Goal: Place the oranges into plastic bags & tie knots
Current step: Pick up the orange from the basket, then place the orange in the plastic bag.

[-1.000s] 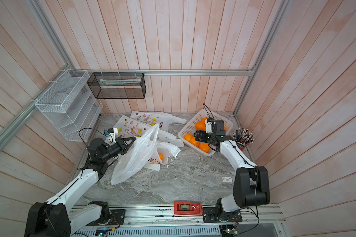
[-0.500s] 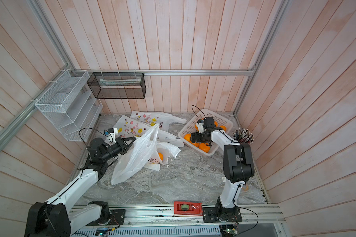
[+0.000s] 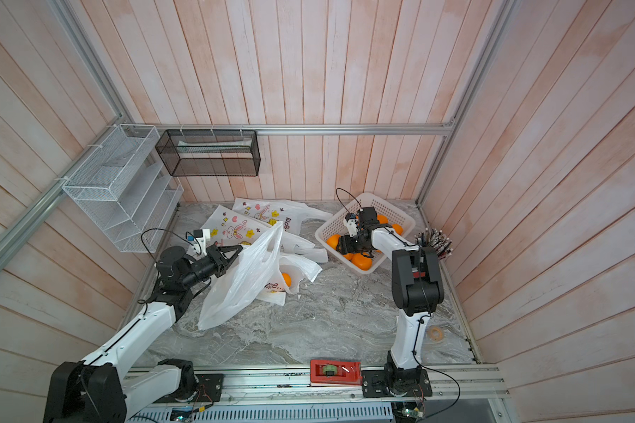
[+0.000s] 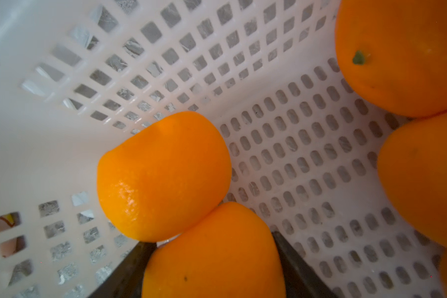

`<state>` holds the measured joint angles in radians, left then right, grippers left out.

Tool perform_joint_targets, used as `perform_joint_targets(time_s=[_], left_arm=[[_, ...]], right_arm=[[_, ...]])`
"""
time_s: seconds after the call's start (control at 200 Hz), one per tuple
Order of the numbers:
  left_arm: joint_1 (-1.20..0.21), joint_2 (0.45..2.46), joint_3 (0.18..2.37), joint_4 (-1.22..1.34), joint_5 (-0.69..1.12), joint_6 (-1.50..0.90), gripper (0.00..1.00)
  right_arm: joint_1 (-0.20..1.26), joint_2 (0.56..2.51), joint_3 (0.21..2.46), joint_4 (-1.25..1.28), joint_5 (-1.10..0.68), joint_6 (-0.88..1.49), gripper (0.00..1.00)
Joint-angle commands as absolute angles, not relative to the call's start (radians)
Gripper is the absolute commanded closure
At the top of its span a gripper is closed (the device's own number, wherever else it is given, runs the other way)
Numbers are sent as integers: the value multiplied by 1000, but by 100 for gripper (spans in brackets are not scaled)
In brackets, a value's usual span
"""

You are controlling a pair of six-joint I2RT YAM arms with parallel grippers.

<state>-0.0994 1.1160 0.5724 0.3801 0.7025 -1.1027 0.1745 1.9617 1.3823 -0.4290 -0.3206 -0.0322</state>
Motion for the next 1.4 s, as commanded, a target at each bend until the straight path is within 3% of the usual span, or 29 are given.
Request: perform_joint_targets(time_s=[0.0, 0.28, 0.485, 0.805, 1.06, 1.395], left_arm=[[-103, 1101, 591, 371, 714, -1078, 100], [-106, 1104, 592, 369, 730, -1068, 100], [-107, 1102, 587, 368, 741, -1060, 100], [-107, 1071, 582, 330, 732, -1038, 100], [-107, 1062, 579, 329, 730, -1039, 100], [-107, 1055, 571, 336, 734, -1036, 100]], right_arm=[[177, 1946, 1372, -468, -299, -22, 43], [164, 1739, 1330, -433, -293, 48, 47], [184, 1531, 1230, -402, -419, 154, 48], [423, 1220, 1092, -293, -486, 347, 48], [672, 1286, 1066, -176, -464, 437, 48], [689, 1460, 1077, -164, -312, 367, 48]])
